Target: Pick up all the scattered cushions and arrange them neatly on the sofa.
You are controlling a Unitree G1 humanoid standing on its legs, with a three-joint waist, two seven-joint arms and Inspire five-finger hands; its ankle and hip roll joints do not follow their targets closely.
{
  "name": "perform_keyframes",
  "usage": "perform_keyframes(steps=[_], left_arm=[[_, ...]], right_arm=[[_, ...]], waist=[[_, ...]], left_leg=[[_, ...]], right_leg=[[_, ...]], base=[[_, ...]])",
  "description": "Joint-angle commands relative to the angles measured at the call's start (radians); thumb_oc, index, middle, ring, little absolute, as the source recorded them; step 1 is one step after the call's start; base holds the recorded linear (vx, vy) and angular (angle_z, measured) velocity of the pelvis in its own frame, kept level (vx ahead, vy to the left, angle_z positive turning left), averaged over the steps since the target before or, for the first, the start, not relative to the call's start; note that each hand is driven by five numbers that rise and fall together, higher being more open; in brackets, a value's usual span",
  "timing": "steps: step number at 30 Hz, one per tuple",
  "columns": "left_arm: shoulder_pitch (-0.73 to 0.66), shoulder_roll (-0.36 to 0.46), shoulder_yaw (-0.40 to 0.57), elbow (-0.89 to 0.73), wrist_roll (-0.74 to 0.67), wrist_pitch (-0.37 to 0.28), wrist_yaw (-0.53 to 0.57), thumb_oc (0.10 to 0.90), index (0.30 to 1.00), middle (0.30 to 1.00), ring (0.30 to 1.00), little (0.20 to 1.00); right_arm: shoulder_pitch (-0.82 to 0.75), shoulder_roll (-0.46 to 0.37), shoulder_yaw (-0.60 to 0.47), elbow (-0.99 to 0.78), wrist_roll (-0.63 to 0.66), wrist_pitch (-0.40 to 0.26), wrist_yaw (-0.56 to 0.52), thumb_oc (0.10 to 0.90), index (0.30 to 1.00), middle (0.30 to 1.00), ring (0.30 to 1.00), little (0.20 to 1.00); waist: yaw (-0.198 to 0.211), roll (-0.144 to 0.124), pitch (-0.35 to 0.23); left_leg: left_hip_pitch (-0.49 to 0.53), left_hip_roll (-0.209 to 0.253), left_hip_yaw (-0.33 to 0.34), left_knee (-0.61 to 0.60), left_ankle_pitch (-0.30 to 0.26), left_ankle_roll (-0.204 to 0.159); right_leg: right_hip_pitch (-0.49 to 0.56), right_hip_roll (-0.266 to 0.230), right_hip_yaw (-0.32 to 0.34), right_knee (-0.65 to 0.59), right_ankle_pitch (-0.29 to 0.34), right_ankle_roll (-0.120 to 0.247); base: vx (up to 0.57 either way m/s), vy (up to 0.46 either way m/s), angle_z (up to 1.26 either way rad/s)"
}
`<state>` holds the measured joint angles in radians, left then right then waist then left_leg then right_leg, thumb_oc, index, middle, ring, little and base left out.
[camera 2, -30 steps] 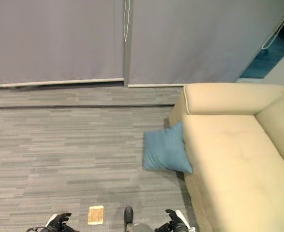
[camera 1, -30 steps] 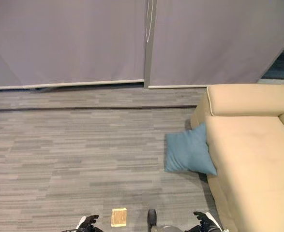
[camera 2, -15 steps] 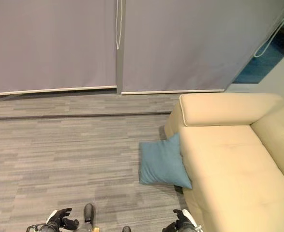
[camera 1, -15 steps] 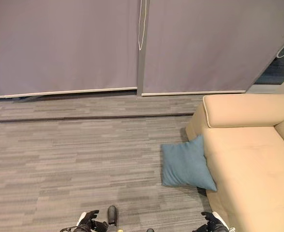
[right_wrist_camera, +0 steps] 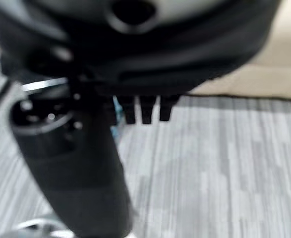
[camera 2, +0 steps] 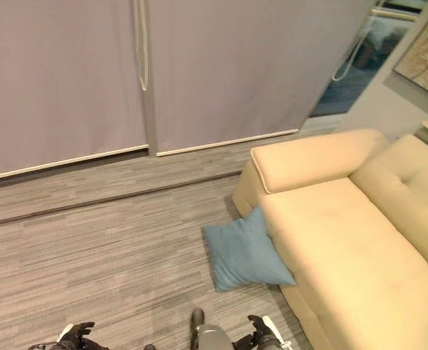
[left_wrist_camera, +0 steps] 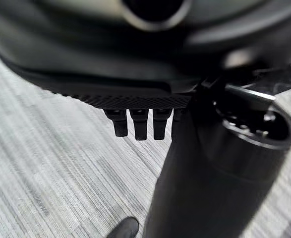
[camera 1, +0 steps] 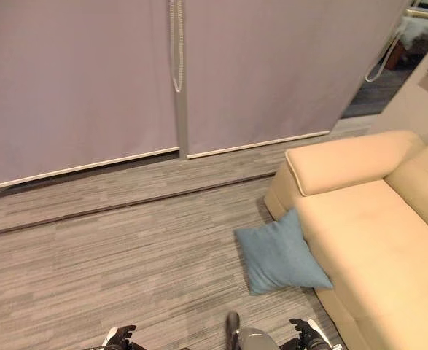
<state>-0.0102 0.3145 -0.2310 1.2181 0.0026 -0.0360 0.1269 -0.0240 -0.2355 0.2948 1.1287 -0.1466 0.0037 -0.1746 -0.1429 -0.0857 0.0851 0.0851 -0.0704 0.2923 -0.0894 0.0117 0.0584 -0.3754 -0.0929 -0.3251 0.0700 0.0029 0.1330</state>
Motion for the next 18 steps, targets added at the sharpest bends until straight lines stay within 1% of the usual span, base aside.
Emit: perform_keyframes(steps=[1,2,3,4,5,6,7,8,9,10,11,12,13,14,15,16,17,18], left_arm=[[-0.031,0.029,0.017,-0.016,0.032,-0.035,0.003,0.8,0.9,0.9,0.9,0.9],[-0.025,0.022,0.009,-0.015,0.05,-0.035,0.0,0.8,0.9,0.9,0.9,0.9],[-0.024,0.022,0.009,-0.015,0.05,-0.035,0.0,0.8,0.9,0.9,0.9,0.9],[-0.019,0.017,0.006,-0.013,0.057,-0.034,-0.007,0.8,0.9,0.9,0.9,0.9],[-0.016,0.013,0.0,-0.012,0.064,-0.033,-0.007,0.8,0.9,0.9,0.9,0.9],[-0.013,0.009,-0.005,-0.01,0.069,-0.034,-0.007,0.8,0.9,0.9,0.9,0.9],[-0.009,0.006,-0.006,-0.016,0.071,-0.035,-0.01,0.8,0.9,0.9,0.9,0.9],[-0.007,0.007,-0.002,-0.021,0.07,-0.034,-0.009,0.8,0.9,0.9,0.9,0.9],[-0.008,-0.001,-0.007,-0.032,0.055,-0.037,-0.007,0.8,0.9,0.9,0.9,0.9],[-0.008,-0.001,-0.006,-0.032,0.055,-0.037,-0.007,0.8,0.9,0.9,0.9,0.9],[-0.005,-0.003,-0.007,-0.033,0.053,-0.036,-0.008,0.8,0.9,0.9,0.9,0.9],[-0.001,-0.006,-0.006,-0.034,0.047,-0.036,-0.01,0.8,0.9,0.9,0.9,0.9],[0.002,-0.009,-0.007,-0.035,0.045,-0.036,-0.011,0.8,0.9,0.9,0.9,0.9],[0.002,-0.009,-0.007,-0.035,0.045,-0.036,-0.011,0.8,0.9,0.9,0.9,0.9],[0.004,-0.01,-0.007,-0.034,0.044,-0.039,-0.01,0.8,0.9,0.9,0.9,0.9],[0.003,-0.013,-0.008,-0.033,0.041,-0.042,-0.01,0.8,0.9,0.9,0.9,0.9],[0.002,-0.015,-0.01,-0.031,0.04,-0.043,-0.01,0.8,0.9,0.9,0.9,0.9],[0.001,-0.017,-0.01,-0.029,0.035,-0.047,-0.01,0.8,0.9,0.9,0.9,0.9]], right_arm=[[-0.034,-0.06,0.0,0.006,-0.01,-0.013,-0.022,0.8,0.9,0.9,0.9,0.9],[-0.02,-0.062,-0.004,0.01,-0.011,-0.013,-0.019,0.8,0.9,0.9,0.9,0.9],[-0.02,-0.063,-0.004,0.01,-0.011,-0.013,-0.019,0.8,0.9,0.9,0.9,0.9],[-0.012,-0.066,-0.007,0.017,-0.012,-0.01,-0.016,0.8,0.9,0.9,0.9,0.9],[-0.009,-0.068,-0.008,0.017,-0.013,-0.01,-0.018,0.8,0.9,0.9,0.9,0.9],[-0.003,-0.072,-0.01,0.018,-0.016,-0.01,-0.017,0.8,0.9,0.9,0.9,0.9],[0.002,-0.078,-0.015,0.017,-0.02,-0.011,-0.018,0.8,0.9,0.9,0.9,0.9],[0.003,-0.082,-0.017,0.017,-0.023,-0.01,-0.018,0.8,0.9,0.9,0.9,0.9],[-0.002,-0.094,-0.017,0.016,-0.012,-0.007,-0.018,0.8,0.9,0.9,0.9,0.9],[-0.002,-0.093,-0.017,0.016,-0.012,-0.007,-0.018,0.8,0.9,0.9,0.9,0.9],[-0.001,-0.096,-0.018,0.015,-0.01,-0.006,-0.017,0.8,0.9,0.9,0.9,0.9],[-0.001,-0.1,-0.018,0.012,-0.007,-0.005,-0.016,0.8,0.9,0.9,0.9,0.9],[0.0,-0.103,-0.019,0.01,-0.006,-0.007,-0.017,0.8,0.9,0.9,0.9,0.9],[0.0,-0.103,-0.019,0.01,-0.006,-0.007,-0.017,0.8,0.9,0.9,0.9,0.9],[0.0,-0.107,-0.017,0.008,-0.011,-0.007,-0.018,0.8,0.9,0.9,0.9,0.9],[0.001,-0.108,-0.016,0.007,-0.009,-0.009,-0.019,0.8,0.9,0.9,0.9,0.9],[0.001,-0.108,-0.013,0.008,-0.011,-0.008,-0.02,0.8,0.9,0.9,0.9,0.9],[0.003,-0.108,-0.013,0.008,-0.011,-0.011,-0.022,0.8,0.9,0.9,0.9,0.9]], waist=[[-0.019,0.012,0.002],[-0.027,0.014,-0.014],[-0.027,0.015,-0.014],[-0.031,0.019,-0.025],[-0.034,0.024,-0.028],[-0.042,0.028,-0.033],[-0.044,0.028,-0.035],[-0.044,0.019,-0.037],[-0.022,0.009,-0.023],[-0.023,0.005,-0.026],[-0.024,-0.001,-0.028],[-0.016,-0.004,-0.027],[-0.008,-0.01,-0.027],[-0.008,-0.011,-0.028],[0.003,-0.016,-0.023],[0.014,-0.016,-0.018],[0.022,-0.011,-0.013],[0.033,-0.007,-0.005]], left_leg=[[0.024,0.026,-0.069,0.099,-0.184,-0.075],[0.048,0.021,-0.063,0.108,-0.208,-0.077],[0.048,0.022,-0.063,0.109,-0.208,-0.077],[0.057,0.029,-0.058,0.127,-0.218,-0.085],[0.056,0.039,-0.055,0.154,-0.215,-0.098],[0.053,0.053,-0.046,0.199,-0.201,-0.119],[0.035,0.078,-0.038,0.286,-0.174,-0.144],[0.003,0.092,-0.031,0.367,-0.144,-0.16],[-0.087,0.118,-0.035,0.552,-0.096,-0.175],[-0.09,0.114,-0.035,0.548,-0.091,-0.174],[-0.107,0.127,-0.022,0.545,-0.097,-0.167],[-0.117,0.142,-0.013,0.526,-0.117,-0.157],[-0.132,0.14,-0.021,0.492,-0.138,-0.142],[-0.132,0.14,-0.021,0.491,-0.138,-0.142],[-0.143,0.136,-0.049,0.413,-0.157,-0.131],[-0.17,0.13,-0.084,0.35,-0.141,-0.132],[-0.181,0.125,-0.12,0.291,-0.112,-0.137],[-0.202,0.113,-0.173,0.236,-0.068,-0.146]], right_leg=[[0.122,0.033,0.03,-0.037,0.061,0.041],[0.143,0.033,0.04,-0.039,0.065,0.024],[0.144,0.033,0.04,-0.039,0.065,0.024],[0.155,0.032,0.037,-0.038,0.063,0.016],[0.169,0.035,0.033,-0.045,0.061,0.009],[0.187,0.043,0.039,-0.053,0.058,0.001],[0.212,0.05,0.042,-0.064,0.055,-0.008],[0.235,0.05,0.048,-0.077,0.053,-0.016],[0.292,0.076,0.106,-0.103,0.021,-0.043],[0.288,0.072,0.106,-0.102,0.023,-0.043],[0.297,0.066,0.118,-0.103,0.017,-0.042],[0.311,0.063,0.14,-0.106,0.01,-0.039],[0.324,0.059,0.161,-0.108,0.003,-0.034],[0.324,0.059,0.161,-0.108,0.003,-0.033],[0.34,0.055,0.199,-0.108,-0.009,-0.028],[0.35,0.055,0.221,-0.107,-0.017,-0.027],[0.361,0.06,0.24,-0.109,-0.021,-0.029],[0.373,0.071,0.265,-0.112,-0.026,-0.032]], base=[[0.36,-0.047,0.08],[0.3,-0.04,0.15],[0.27,-0.042,0.07],[0.17,-0.043,0.05],[0.25,-0.077,0.02],[0.23,-0.117,-0.02],[0.21,-0.138,-0.09],[0.28,-0.172,-0.2],[0.19,-0.115,-0.46],[0.19,-0.068,-1.0],[0.1,0.021,-1.32],[0.18,0.042,-1.2],[0.13,0.041,-0.79],[0.17,0.06,-0.65],[0.15,0.068,-0.79],[0.2,0.091,-0.88],[0.15,0.072,-0.89],[0.16,0.06,-0.8]])
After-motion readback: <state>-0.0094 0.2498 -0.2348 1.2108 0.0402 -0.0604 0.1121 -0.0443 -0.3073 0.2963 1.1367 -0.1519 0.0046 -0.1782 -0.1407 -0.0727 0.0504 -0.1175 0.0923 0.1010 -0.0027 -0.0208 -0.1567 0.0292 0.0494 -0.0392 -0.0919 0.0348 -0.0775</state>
